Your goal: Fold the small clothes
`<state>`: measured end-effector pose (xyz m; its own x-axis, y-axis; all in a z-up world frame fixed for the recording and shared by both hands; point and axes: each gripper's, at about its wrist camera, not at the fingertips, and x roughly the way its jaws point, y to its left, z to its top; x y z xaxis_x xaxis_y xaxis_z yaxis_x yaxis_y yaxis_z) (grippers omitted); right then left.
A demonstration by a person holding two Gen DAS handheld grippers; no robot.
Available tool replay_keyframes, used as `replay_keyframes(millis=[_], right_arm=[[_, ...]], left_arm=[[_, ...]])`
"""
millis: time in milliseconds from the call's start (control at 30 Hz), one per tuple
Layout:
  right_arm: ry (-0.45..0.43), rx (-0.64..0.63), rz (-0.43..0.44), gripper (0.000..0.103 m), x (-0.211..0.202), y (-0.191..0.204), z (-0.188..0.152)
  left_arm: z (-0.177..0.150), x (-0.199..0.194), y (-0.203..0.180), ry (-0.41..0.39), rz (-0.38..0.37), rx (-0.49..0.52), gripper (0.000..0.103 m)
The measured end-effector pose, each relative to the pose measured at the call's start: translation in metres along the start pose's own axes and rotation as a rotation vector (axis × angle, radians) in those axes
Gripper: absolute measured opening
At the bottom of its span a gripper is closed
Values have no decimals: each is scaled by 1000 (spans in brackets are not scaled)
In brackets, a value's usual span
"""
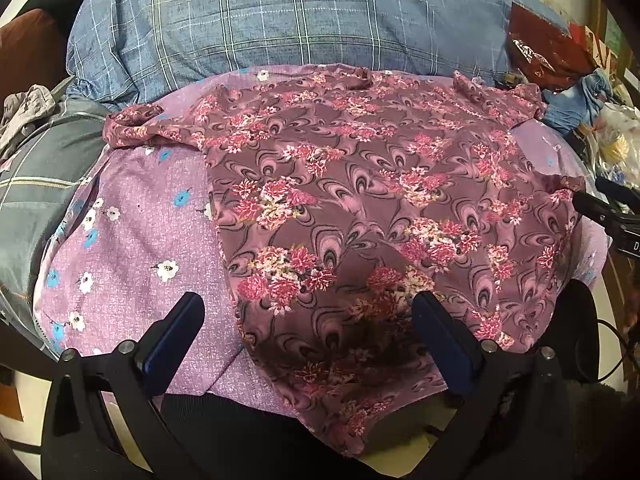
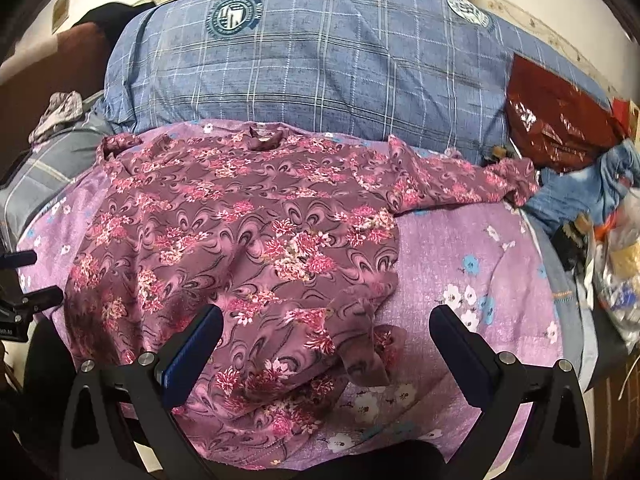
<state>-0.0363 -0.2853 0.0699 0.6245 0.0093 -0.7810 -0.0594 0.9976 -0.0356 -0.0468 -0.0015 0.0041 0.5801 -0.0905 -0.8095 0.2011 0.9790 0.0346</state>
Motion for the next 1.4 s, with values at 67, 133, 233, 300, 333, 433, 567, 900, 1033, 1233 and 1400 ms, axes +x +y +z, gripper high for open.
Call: replay_keyframes(millis=[67,133,233,300,333,433,567,900,1033,1233,1400], right_arm=[[2,20,17,103,0,-3,-1],[4,36,32,103,1,-6,-2],[-2,43,48,103,0,-8,-2],[-1,40,51,103,0,-8,-2],[3,37,51,103,1,-7,-1],[15,32,55,103,4,-7,-1],[13,50,28,103,2,-14,-2],[28,49,-63,103,-11,-38,-9],[31,32,-87,103,-16,-38,-10],[21,23,-114,103,-23,-38,-10],[24,48,-121,103,-22,-45,-9]], left_arm=[[1,-1,-1,0,2,3,103],[1,-1,0,0,0,2,103],[1,0,-2,8,3,5,103],[1,0,-3,12,8,9,103],[2,0,-3,14,11,12,103],[4,-1,-1,13,21,9,103],[9,-5,-1,4,32,18,103],[10,-2,-13,16,21,65,103],[9,-2,-15,19,12,72,103],[10,2,-14,29,-5,63,103],[9,6,-11,37,-14,53,103]])
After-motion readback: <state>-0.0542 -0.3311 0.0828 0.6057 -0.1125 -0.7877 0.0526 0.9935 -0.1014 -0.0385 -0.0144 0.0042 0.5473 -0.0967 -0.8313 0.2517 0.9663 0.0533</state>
